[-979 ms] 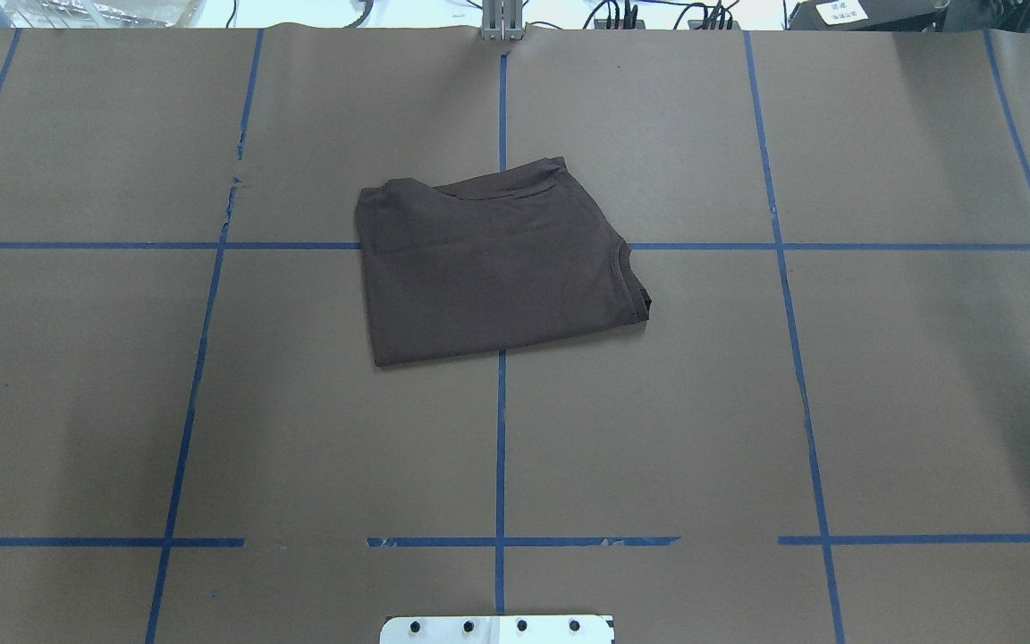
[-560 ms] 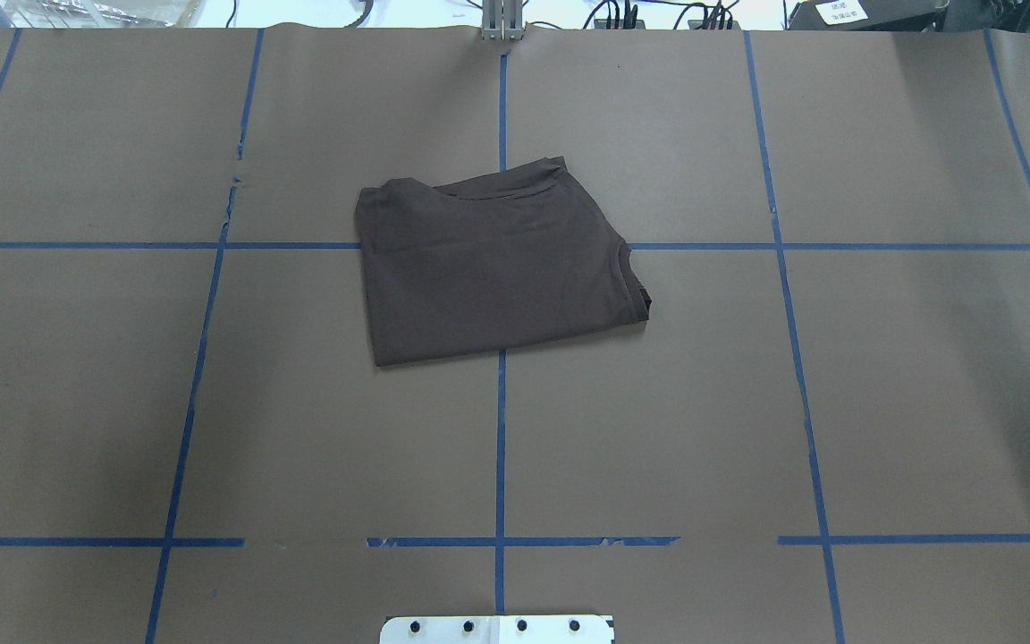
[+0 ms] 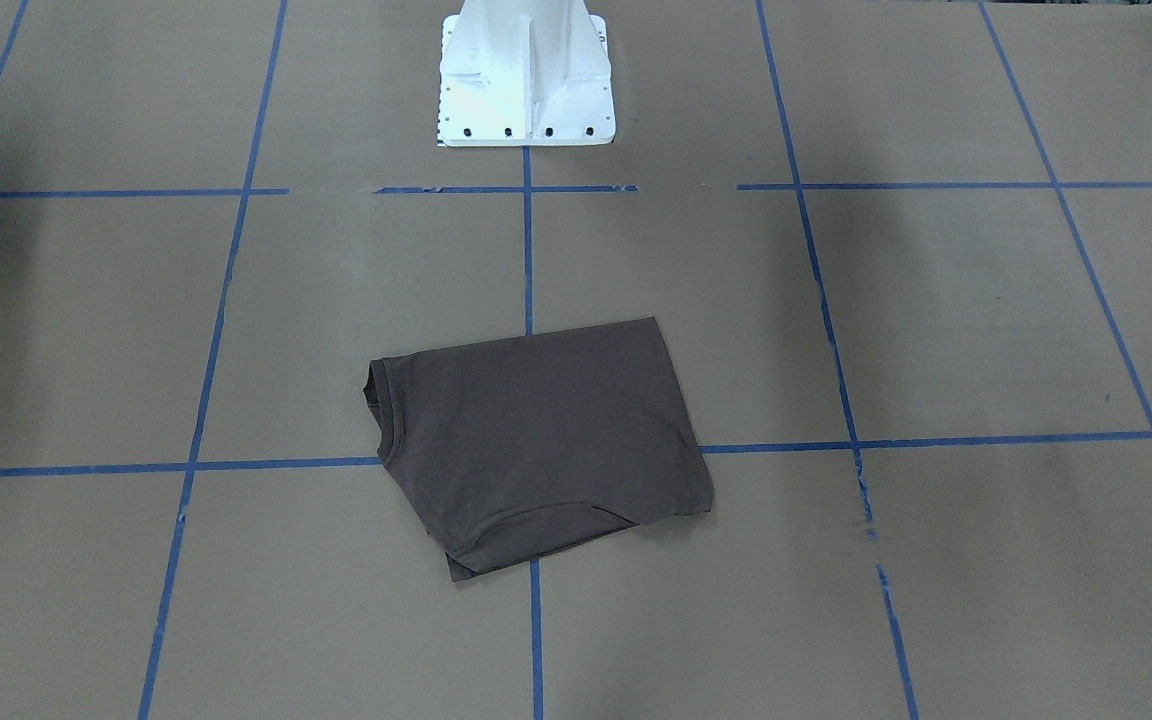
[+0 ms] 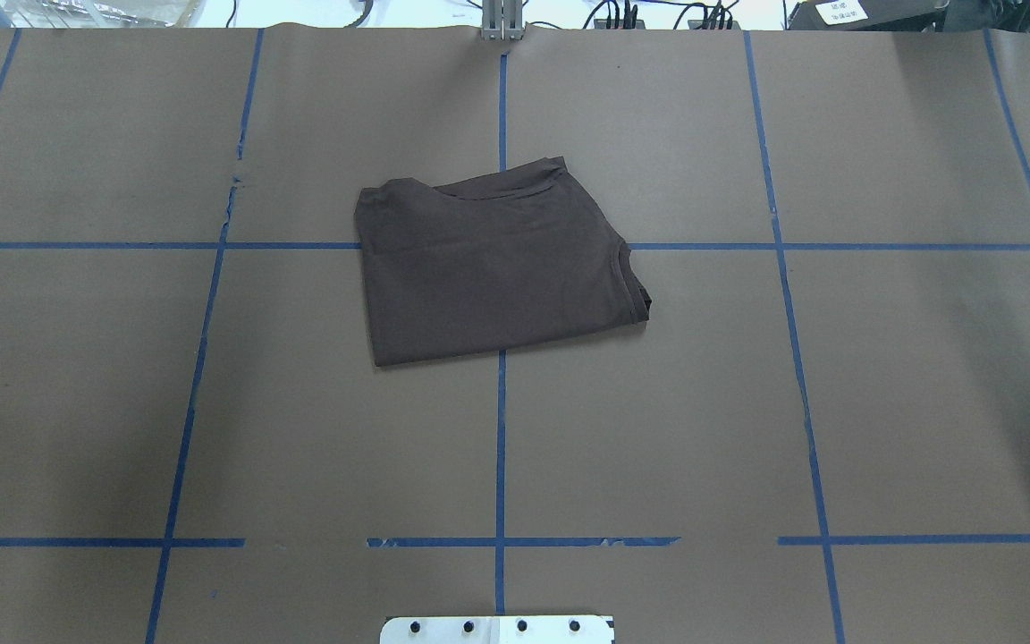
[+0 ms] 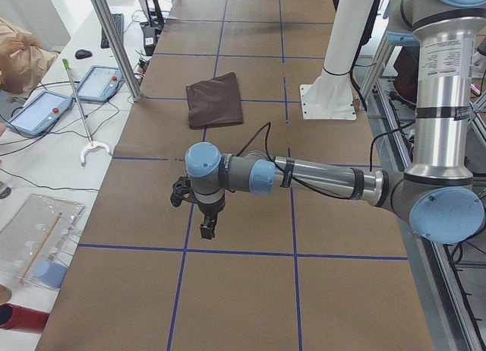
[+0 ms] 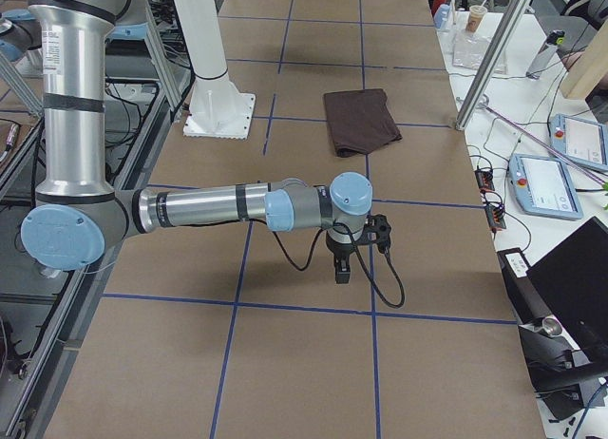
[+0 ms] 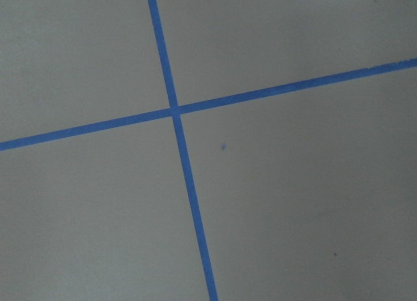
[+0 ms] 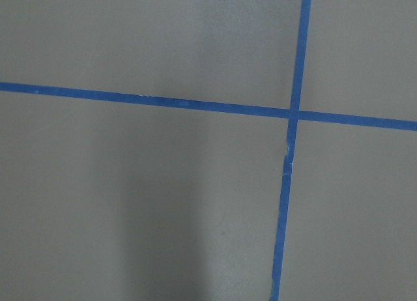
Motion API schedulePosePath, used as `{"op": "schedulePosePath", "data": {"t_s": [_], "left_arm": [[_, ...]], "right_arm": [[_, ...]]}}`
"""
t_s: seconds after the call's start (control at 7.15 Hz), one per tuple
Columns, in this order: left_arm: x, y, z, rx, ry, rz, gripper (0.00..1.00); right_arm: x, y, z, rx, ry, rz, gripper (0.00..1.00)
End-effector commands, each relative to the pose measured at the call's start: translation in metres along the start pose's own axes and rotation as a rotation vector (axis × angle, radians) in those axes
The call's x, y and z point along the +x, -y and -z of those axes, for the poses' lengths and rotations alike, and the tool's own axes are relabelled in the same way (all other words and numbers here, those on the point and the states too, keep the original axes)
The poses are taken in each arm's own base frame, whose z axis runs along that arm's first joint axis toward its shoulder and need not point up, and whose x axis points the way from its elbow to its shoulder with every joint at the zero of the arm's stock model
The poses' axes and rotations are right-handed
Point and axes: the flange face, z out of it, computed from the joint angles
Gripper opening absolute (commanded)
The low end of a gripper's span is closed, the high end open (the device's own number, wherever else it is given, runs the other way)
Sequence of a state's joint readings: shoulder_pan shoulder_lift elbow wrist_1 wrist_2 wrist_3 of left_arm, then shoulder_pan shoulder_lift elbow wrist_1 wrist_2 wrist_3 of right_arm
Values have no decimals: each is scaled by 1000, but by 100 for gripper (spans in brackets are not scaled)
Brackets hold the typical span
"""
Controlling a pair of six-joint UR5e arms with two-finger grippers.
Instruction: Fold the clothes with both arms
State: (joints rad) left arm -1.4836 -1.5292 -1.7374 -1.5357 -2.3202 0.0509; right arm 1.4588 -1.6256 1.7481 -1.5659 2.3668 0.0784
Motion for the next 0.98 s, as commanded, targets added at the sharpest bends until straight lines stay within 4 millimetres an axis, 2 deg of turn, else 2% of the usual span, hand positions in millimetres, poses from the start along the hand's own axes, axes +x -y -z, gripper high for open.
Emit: {"op": "schedulePosePath", "data": {"t_s": [0.0,0.28,0.42,0.56,0.7,0.84], "left_arm": [[-5,1,1,3,6,12,100],[-8,-4,17,31,39,18,100],[-2,-1,26,49,42,6,100],[15,1,46,87,47,-27,100],[27,-11,66,126,53,-45,100],[29,-15,67,128,53,-49,100]], "right_arm": [[-2,2,4,9,-10,7,100],[7,-6,-1,2,-20,-7,100],[6,-6,0,5,-20,-3,100],[3,-9,15,27,14,-24,100],[-2,-11,27,27,14,-46,100],[-1,-7,28,27,2,-46,100]]}}
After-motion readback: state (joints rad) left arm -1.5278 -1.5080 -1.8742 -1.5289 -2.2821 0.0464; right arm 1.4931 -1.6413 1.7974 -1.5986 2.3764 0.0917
